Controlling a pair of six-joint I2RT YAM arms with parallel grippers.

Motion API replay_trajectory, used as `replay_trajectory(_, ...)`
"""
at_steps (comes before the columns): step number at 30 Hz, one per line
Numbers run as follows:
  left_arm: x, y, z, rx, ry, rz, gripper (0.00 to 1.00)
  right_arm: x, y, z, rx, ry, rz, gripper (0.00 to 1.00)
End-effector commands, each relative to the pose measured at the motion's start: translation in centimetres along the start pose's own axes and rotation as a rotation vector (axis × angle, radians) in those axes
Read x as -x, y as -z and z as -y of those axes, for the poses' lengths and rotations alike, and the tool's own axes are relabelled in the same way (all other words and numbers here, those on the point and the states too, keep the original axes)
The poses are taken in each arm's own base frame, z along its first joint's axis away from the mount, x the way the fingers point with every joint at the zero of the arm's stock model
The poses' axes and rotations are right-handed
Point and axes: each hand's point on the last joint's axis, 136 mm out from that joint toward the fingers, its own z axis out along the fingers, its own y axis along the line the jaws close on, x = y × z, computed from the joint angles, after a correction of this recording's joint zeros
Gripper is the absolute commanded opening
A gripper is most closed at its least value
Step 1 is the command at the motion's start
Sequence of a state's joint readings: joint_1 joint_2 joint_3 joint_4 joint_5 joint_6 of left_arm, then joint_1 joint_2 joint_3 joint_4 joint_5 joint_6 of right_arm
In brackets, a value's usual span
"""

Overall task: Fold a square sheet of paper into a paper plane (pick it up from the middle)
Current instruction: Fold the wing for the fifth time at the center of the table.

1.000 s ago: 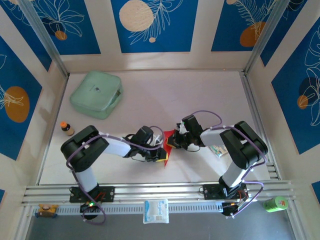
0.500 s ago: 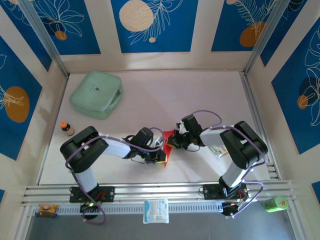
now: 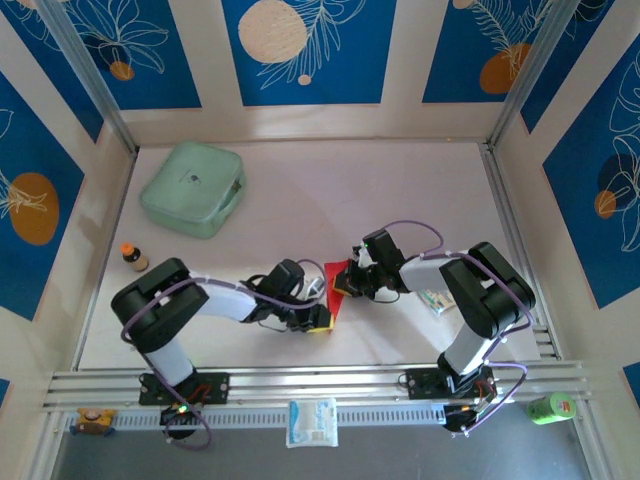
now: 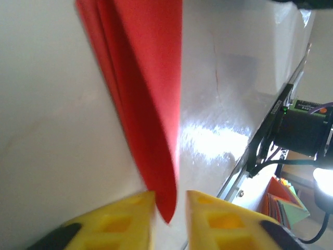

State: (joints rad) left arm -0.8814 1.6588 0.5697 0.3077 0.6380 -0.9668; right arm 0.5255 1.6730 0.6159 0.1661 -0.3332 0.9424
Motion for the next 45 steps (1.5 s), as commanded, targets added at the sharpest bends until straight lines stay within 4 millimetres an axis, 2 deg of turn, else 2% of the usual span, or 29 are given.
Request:
replay_trajectory(1, -1.1, 1.1, -0.7, 0.056, 0.027, 0.014, 0.27, -1.4, -0.6, 4.8, -0.174, -0.086, -0.03, 0.08)
replay_trajectory(3, -0.1, 2.1, 0.3, 0.056, 0.007, 0.077, 0.25, -1.4, -0.6, 4.6, -0.17, -0.085, -0.032, 0.08)
replay_trajectory(8, 3.2, 4.1, 2.7, 0.026, -0.041, 0.192, 0.13, -1.4, -0.6, 4.5, -0.167, -0.079, -0.031, 0.08)
replay_trajectory(10, 4.0, 4.0, 4.0, -0.012, -0.062, 0.18, 0.11, -1.4, -0.5, 4.5, -0.17, -0.08, -0.031, 0.08)
replay_trajectory(15, 5.4, 2.0, 5.6, -0.082, -0.07, 0.118, 0.07, -1.4, -0.5, 4.6, -0.169, -0.082, -0.032, 0.08)
replay_trajectory(23, 6.9, 0.0, 5.4, -0.089, -0.052, 0.096, 0.07, -1.4, -0.5, 4.5, -0.165, -0.081, -0.032, 0.08)
replay_trajectory(30, 7.0, -1.2, 3.7, -0.039, -0.028, 0.075, 0.07, -1.5, -0.6, 4.5, -0.166, -0.085, -0.033, 0.08)
replay_trajectory(36, 5.9, -2.0, 1.2, 0.011, 0.001, 0.048, 0.06, -1.6, -0.6, 4.7, -0.171, -0.088, -0.035, 0.08)
replay_trajectory(45, 3.4, -2.6, -1.0, 0.071, 0.016, 0.009, 0.06, -1.6, -0.5, 5.0, -0.178, -0.094, -0.033, 0.08)
